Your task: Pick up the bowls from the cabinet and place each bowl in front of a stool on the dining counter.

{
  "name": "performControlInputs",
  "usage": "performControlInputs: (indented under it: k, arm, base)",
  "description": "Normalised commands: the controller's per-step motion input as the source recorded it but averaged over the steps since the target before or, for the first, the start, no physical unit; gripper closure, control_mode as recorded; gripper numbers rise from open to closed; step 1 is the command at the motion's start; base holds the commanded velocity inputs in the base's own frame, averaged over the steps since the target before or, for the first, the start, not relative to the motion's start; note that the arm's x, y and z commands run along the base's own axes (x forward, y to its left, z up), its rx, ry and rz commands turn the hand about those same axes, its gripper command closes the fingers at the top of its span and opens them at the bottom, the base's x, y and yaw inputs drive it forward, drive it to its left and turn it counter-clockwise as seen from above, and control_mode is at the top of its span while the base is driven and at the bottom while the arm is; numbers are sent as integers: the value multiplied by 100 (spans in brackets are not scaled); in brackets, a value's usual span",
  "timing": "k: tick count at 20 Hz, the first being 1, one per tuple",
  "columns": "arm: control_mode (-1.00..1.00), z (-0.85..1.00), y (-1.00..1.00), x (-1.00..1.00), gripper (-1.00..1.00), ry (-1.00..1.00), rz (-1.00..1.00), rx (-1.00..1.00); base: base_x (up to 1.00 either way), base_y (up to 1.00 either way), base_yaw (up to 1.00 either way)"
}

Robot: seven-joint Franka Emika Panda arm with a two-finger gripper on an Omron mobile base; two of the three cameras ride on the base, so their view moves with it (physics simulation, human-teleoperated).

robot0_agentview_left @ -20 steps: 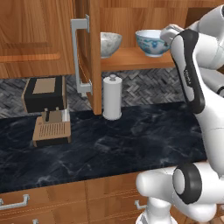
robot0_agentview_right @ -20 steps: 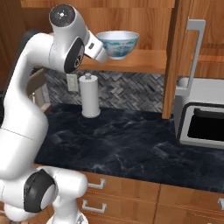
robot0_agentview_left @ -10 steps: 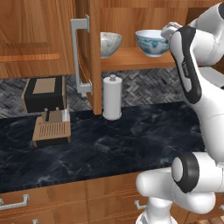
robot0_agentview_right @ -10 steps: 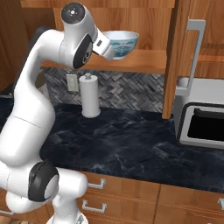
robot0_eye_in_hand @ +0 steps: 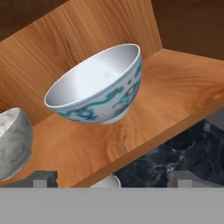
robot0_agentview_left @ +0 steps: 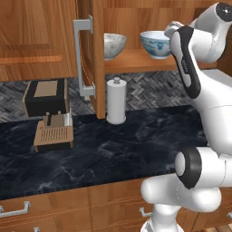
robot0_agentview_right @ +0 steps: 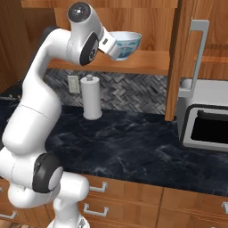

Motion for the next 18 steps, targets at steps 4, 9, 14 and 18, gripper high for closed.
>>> performControlInputs:
  k: [4,9,14,18]
  arm:
    - [-100,0,-2,34,-100,0,-6,0]
    - [-100,0,-6,44,-100,0,-3,0]
    - [-100,0,-7,48,-100,0,-1,0]
    - [-100,0,-8,49,-100,0,0,0]
  base:
    - [0,0,0]
    - [0,0,0]
    - [0,0,0]
    - [0,0,0]
